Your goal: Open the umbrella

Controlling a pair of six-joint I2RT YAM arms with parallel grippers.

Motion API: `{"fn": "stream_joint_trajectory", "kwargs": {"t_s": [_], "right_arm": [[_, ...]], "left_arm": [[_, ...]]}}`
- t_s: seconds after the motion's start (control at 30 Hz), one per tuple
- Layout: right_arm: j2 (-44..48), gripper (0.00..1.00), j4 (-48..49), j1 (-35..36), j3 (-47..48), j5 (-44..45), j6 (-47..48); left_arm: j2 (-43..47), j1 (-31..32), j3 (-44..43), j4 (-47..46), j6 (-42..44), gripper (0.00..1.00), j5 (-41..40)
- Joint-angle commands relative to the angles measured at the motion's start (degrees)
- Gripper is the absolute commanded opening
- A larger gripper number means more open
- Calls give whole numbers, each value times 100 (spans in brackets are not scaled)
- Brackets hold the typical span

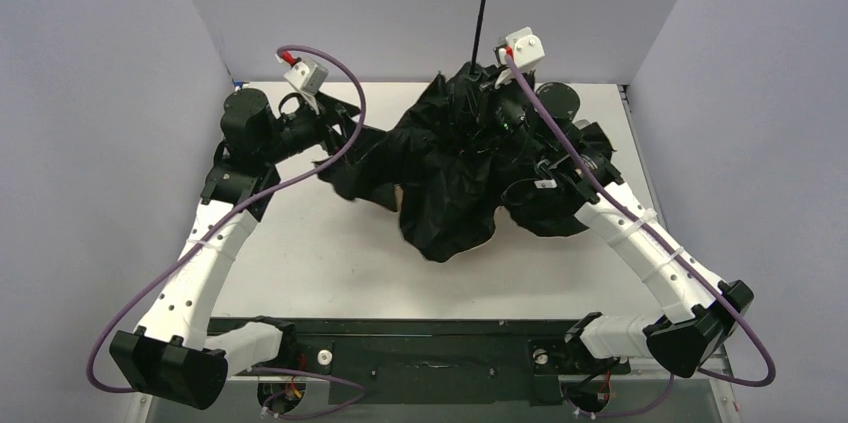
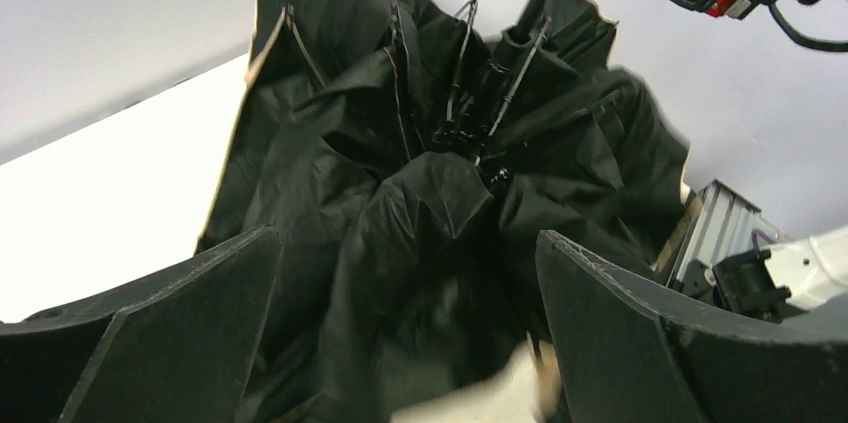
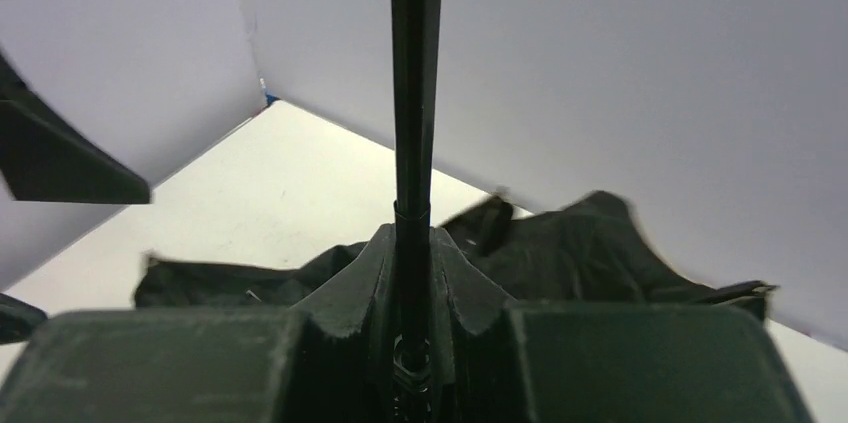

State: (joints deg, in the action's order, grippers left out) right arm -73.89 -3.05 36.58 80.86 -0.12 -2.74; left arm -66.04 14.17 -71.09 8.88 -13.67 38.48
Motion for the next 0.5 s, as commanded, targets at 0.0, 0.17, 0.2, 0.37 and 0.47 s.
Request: {"fn": "stream_joint_trajectory", "kwargs": {"t_s": [0.0,0.17,0.2,0.37,0.47], "right_arm": [[274,0,637,594,135,-151,346],[306,0,590,753,67,-121,379],[298,0,598,756,76,-105,386],[234,0,626,787,175,-149,389],[226,0,641,794,241,-186,336]], "left_arm": [[-61,443,-314,177,484,97,107],[-317,736,-577,249,546,97,149],[-375,839,-600,247,547,97,144],[-495,1172,-479,279,629,97,-159],[-519,1218,-276,456,745,97,-402]]}}
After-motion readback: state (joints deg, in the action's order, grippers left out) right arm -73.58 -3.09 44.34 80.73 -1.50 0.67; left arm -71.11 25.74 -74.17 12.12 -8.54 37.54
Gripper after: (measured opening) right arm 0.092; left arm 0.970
